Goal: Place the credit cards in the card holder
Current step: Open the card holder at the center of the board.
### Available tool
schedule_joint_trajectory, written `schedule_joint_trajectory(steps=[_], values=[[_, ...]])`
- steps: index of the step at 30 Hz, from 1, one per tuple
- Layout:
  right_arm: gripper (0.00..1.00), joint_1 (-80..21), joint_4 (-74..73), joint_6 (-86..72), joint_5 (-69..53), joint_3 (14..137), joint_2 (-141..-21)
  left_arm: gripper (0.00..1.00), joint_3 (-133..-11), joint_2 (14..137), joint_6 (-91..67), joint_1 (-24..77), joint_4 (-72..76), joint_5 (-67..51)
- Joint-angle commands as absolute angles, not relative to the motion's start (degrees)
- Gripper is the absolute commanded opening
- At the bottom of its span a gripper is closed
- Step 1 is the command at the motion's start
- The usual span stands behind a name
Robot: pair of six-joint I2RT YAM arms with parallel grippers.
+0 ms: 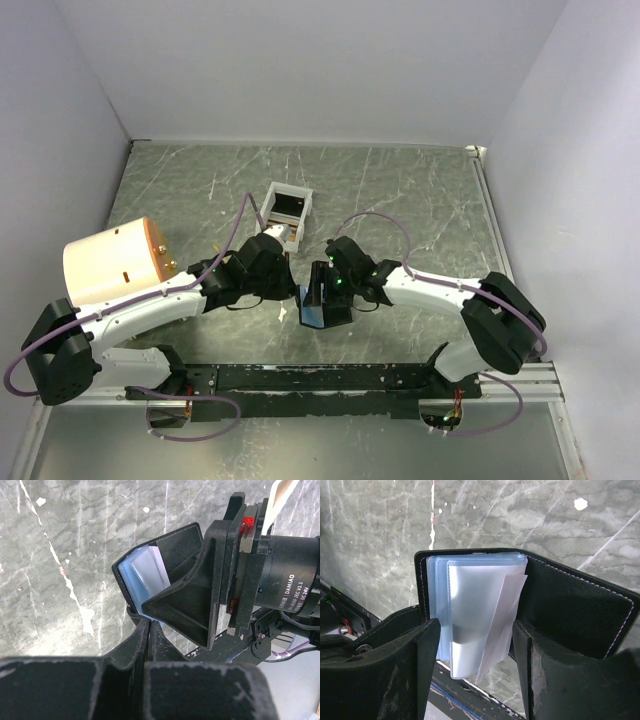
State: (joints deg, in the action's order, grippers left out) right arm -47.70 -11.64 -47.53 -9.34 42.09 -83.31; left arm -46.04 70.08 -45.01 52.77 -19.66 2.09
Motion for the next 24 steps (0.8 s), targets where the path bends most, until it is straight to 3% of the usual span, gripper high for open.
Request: schedule_joint_trajectory(steps=[1, 24], values=[[0.61, -48.0, -9.6, -46.5, -11.1, 41.2, -84.0, 0.07, -46.4, 70.2, -44.7, 53.1, -18.2, 1.0], [0.4, -48.0, -16.4, -43.5, -0.1, 42.2, -84.0, 0.07, -46.0, 69.6, -44.9, 53.1, -19.9, 2.4]])
